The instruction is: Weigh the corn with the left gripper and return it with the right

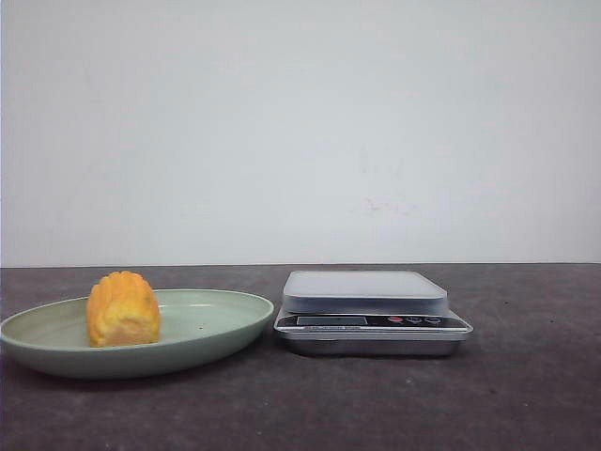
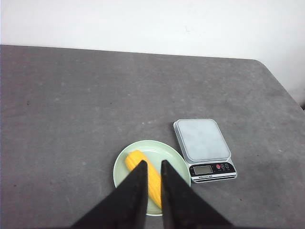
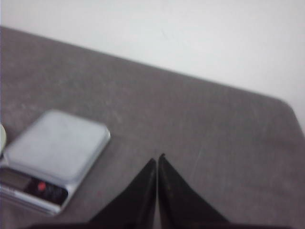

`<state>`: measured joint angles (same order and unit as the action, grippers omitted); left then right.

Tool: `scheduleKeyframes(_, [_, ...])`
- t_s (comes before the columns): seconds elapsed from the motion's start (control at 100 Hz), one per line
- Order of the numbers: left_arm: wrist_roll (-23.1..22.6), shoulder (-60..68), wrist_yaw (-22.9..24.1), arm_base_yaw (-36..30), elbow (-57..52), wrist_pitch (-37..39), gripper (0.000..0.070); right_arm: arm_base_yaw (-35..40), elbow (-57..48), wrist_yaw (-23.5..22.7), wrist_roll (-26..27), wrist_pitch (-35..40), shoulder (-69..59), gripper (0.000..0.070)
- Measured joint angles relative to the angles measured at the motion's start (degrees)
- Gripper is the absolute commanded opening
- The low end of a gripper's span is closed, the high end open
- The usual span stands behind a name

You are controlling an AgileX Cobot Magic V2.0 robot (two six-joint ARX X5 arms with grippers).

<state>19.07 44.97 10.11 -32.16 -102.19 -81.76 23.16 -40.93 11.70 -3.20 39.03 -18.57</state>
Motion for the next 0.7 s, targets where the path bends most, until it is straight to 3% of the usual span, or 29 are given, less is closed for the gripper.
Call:
scheduleKeyframes(0.12, [0.0, 0.0, 0.0, 0.0, 0.0, 0.0, 0.0, -3.4, 7.6, 0.3, -0.1, -1.0, 6.9, 0.0])
scheduleKeyframes(0.27, [0.0, 0.0, 0.0, 0.0, 0.0, 0.0, 0.0, -8.9, 17.5, 1.6, -1.2, -11.5, 12.3, 0.0])
scheduleKeyframes(0.52, [0.0, 0.0, 0.0, 0.0, 0.0, 0.0, 0.0, -12.6, 29.3, -0.2, 6.8, -26.4, 13.7, 0.0])
scheduleKeyframes(0.7, [0.0, 0.0, 0.0, 0.0, 0.0, 0.0, 0.0, -12.9, 35.5, -5.2, 9.1, -29.6, 17.1, 0.0])
